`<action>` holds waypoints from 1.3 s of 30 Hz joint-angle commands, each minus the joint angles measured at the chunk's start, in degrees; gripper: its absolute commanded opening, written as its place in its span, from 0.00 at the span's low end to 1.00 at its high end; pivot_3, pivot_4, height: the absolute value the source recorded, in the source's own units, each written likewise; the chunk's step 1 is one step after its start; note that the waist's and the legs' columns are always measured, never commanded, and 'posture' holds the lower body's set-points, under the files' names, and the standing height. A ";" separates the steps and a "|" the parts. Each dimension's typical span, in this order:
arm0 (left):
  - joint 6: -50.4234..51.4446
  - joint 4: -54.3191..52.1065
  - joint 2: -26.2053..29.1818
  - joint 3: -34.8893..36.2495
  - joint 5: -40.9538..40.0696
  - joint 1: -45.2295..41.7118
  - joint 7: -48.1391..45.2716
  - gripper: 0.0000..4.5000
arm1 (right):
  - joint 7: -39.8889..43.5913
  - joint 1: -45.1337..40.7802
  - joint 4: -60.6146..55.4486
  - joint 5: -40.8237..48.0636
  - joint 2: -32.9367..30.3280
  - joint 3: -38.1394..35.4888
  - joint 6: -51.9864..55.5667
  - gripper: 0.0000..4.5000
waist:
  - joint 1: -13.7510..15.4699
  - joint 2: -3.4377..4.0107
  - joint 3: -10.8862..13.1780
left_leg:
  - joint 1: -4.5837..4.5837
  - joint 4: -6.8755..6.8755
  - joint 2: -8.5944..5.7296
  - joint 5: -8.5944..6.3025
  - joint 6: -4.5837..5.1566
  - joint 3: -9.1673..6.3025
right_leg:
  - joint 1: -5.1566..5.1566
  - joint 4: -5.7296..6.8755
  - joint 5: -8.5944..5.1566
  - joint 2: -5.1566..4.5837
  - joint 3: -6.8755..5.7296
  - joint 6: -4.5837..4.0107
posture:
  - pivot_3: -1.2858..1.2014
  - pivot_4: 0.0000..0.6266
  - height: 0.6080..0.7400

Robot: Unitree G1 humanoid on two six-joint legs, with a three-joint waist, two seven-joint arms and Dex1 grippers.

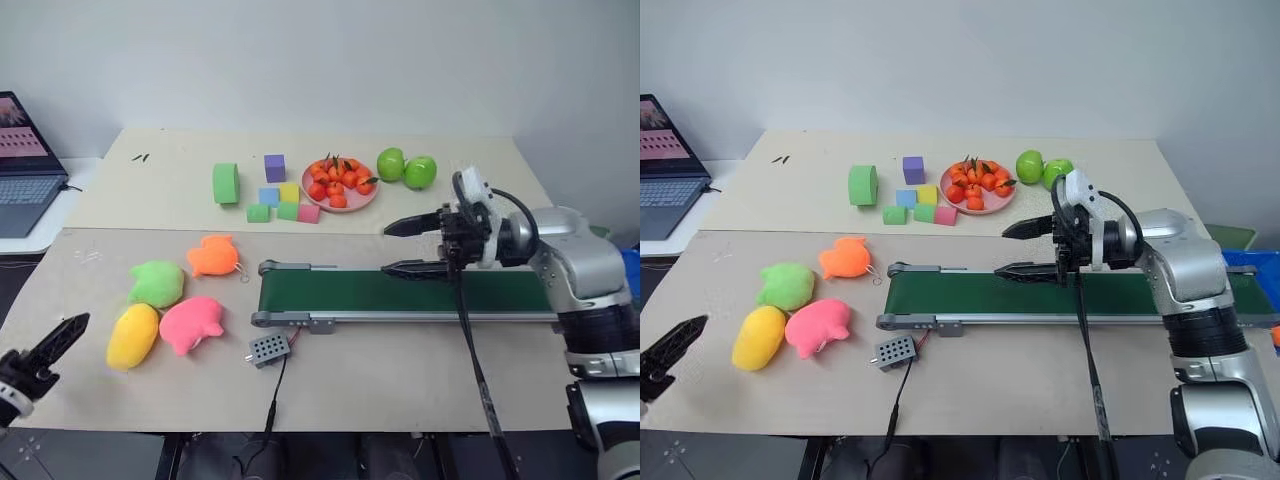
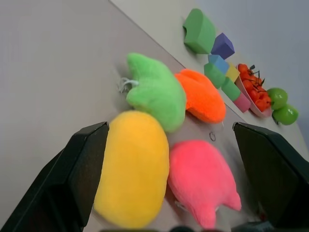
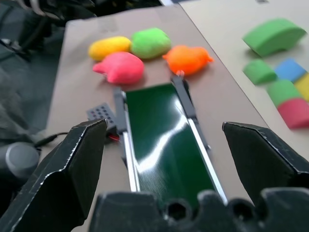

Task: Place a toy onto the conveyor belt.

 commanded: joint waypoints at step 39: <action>-4.09 28.61 -8.76 -3.98 -8.06 -12.58 6.82 0.19 | 0.80 -5.82 -3.46 0.44 -6.23 -1.85 1.71 1.00 | 0.06 0.30 -0.21 | 0.08 -0.10 -0.04 0.07 -0.13 -0.01 | 0.00 0.01 0.05 -0.01 0.01 -0.10 | 0.52 0.24 0.99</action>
